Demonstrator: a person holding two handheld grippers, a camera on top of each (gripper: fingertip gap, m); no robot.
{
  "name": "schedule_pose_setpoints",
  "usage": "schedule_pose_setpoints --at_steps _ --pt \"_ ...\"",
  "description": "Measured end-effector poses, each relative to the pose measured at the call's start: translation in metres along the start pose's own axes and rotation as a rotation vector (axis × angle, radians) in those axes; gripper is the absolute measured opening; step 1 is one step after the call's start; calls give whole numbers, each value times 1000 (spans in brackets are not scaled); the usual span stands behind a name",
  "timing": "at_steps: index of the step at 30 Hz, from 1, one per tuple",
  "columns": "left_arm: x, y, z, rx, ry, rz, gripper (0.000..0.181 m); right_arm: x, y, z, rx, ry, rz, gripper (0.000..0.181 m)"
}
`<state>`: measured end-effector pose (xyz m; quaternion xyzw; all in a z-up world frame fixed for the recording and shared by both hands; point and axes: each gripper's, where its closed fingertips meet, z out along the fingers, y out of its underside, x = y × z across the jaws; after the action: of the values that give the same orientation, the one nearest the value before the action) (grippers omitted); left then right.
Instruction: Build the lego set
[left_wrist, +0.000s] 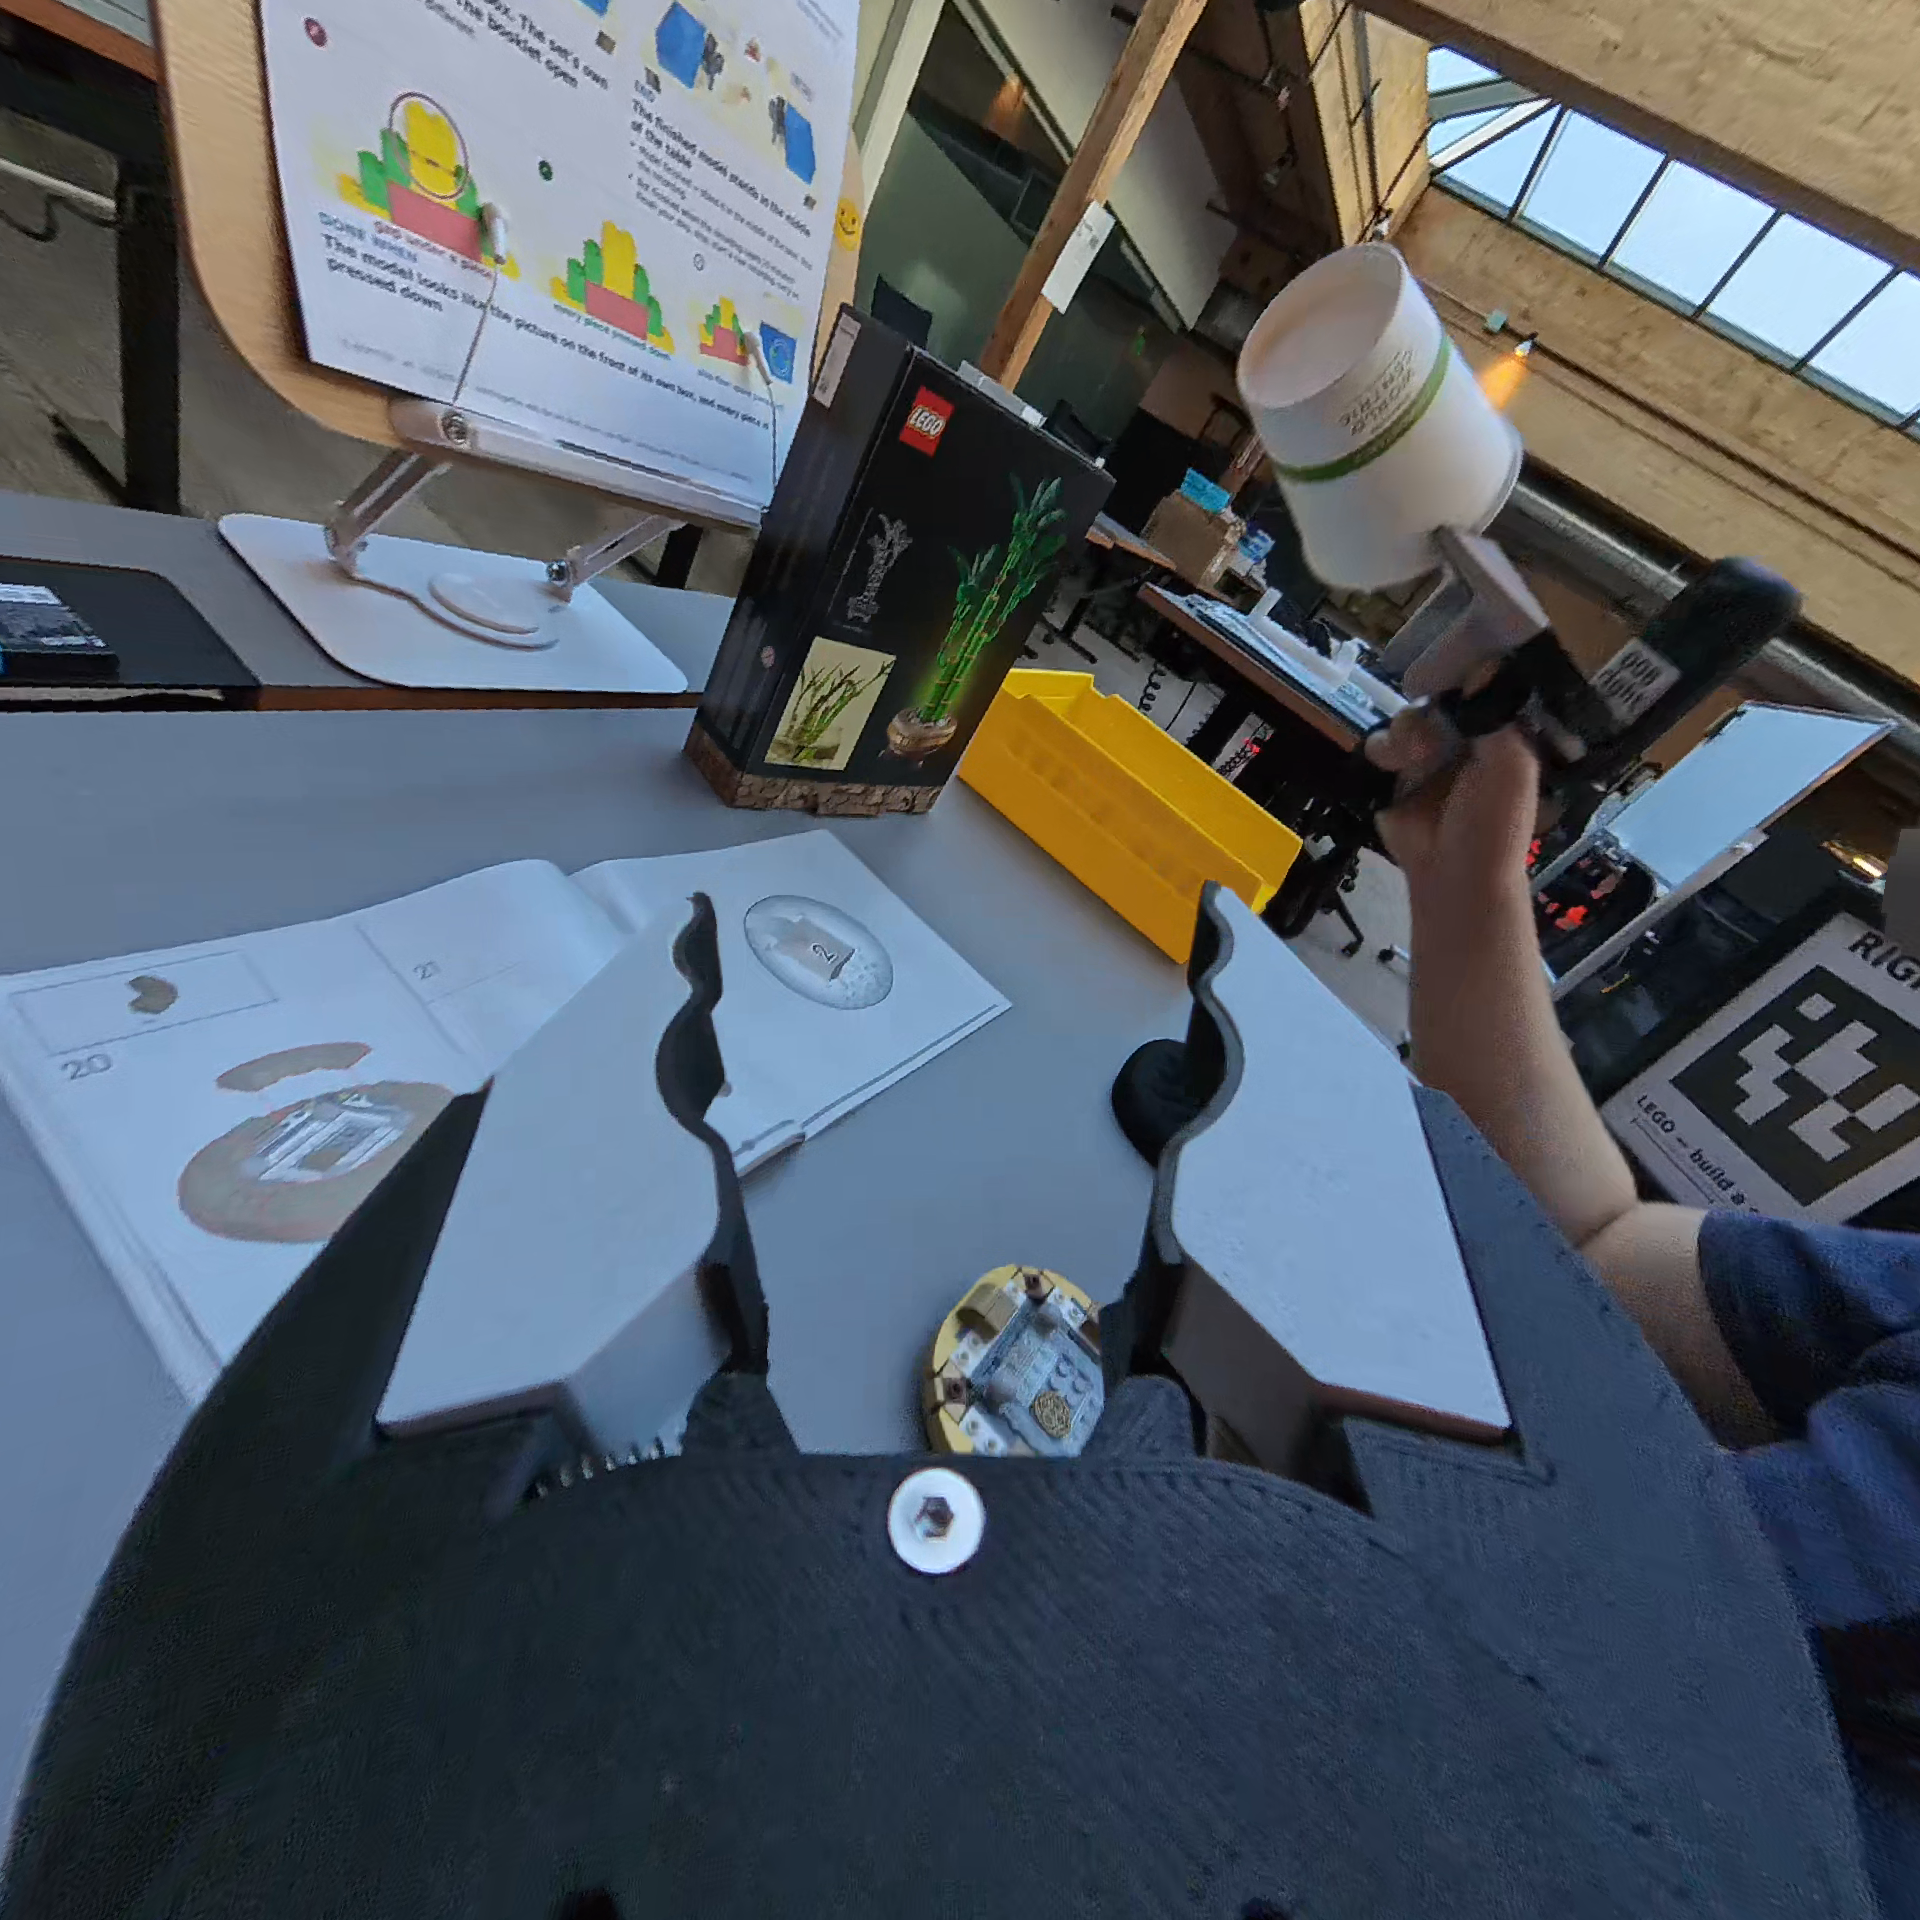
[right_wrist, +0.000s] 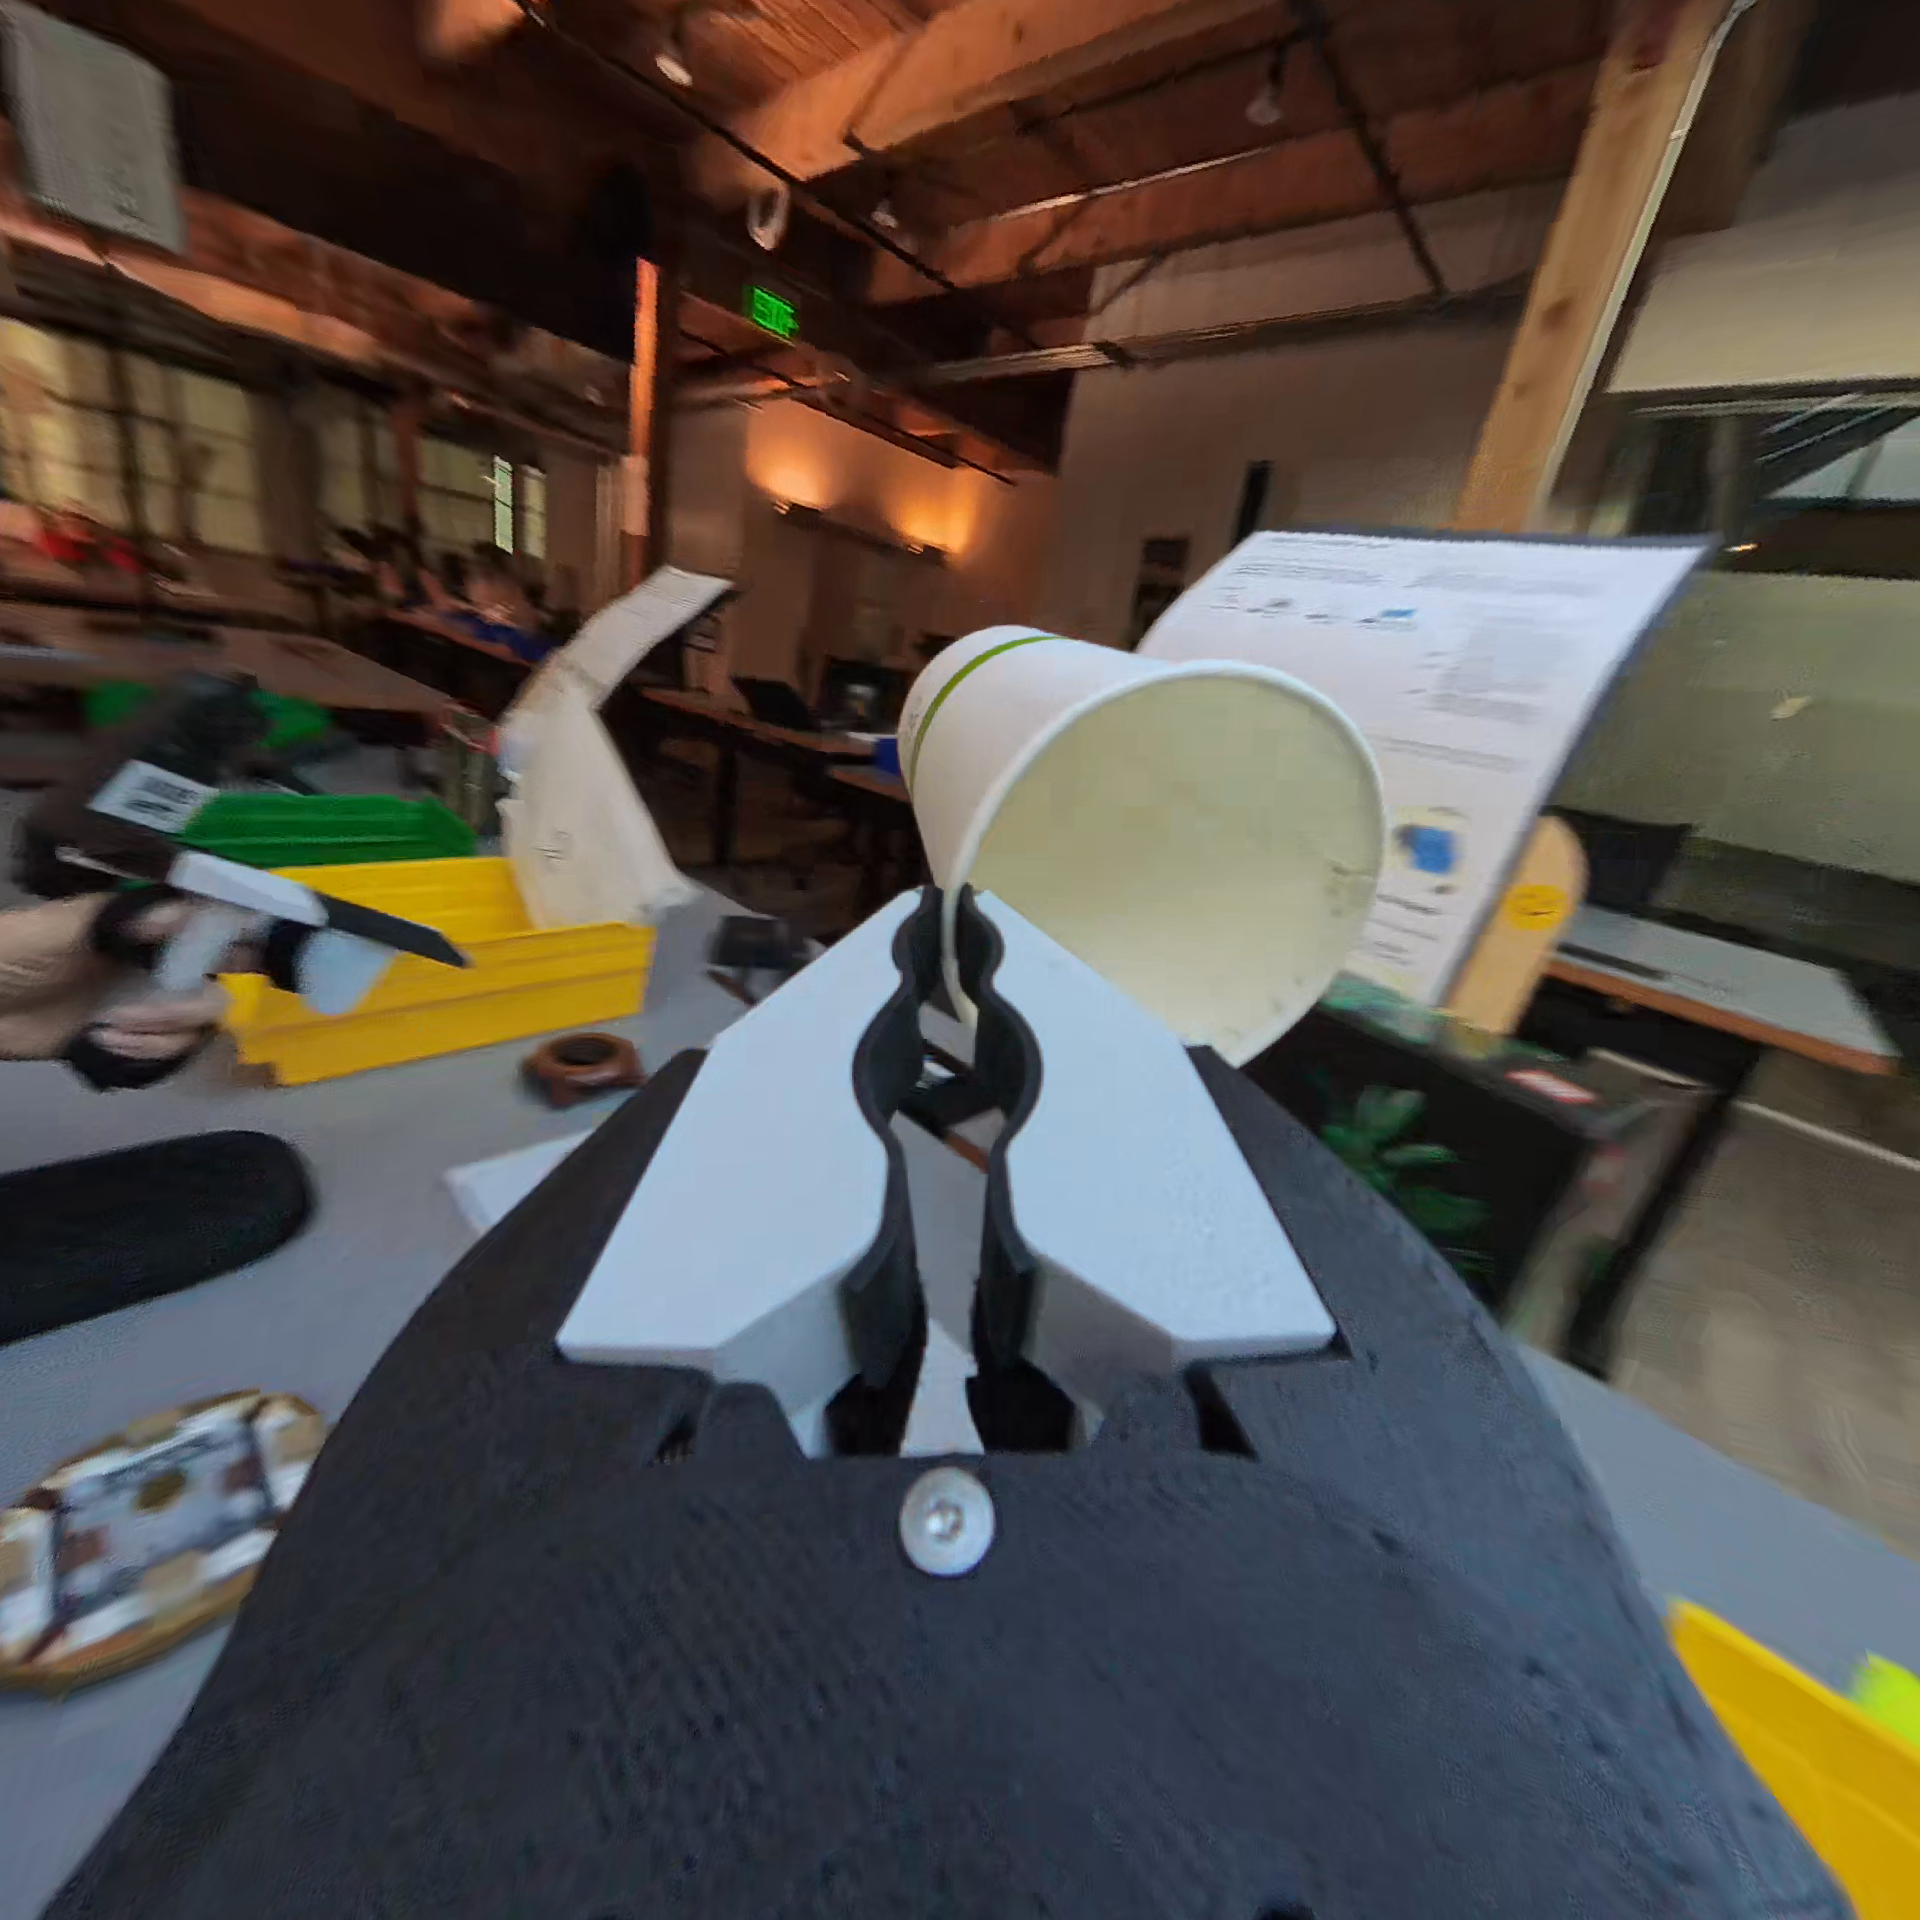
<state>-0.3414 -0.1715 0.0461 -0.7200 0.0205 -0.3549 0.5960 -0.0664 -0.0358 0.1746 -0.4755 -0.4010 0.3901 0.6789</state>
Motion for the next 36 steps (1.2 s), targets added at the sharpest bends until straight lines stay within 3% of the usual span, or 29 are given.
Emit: schedule_pose_setpoints --at_steps 3,5,9,14,21,24,33,36 --pt "-4 6 -15 -16 -31 -4 88 89 -26 -26 -132 259 -180 1" --pt "-6 8 -24 -14 -45 -15 88 150 -18 -32 -319 379 -235 0" --pt "-6 7 -35 -1 -72 -23 86 246 61 -24 -820 414 -234 0" --pt "-11 1 -48 30 -129 -48 84 322 160 -15 -1318 399 -373 1" --pt "-20 -1 -69 41 -270 -38 83 362 265 4 -1573 254 -284 1" --pt "-25 -1 -75 43 -309 -56 83 372 291 4 -1634 198 -271 2" --pt "-43 1 -63 21 -347 -80 82 393 318 8 -1635 182 -167 2" --pt "-45 4 -55 -4 -336 -81 83 397 316 11 -1625 206 -195 14"
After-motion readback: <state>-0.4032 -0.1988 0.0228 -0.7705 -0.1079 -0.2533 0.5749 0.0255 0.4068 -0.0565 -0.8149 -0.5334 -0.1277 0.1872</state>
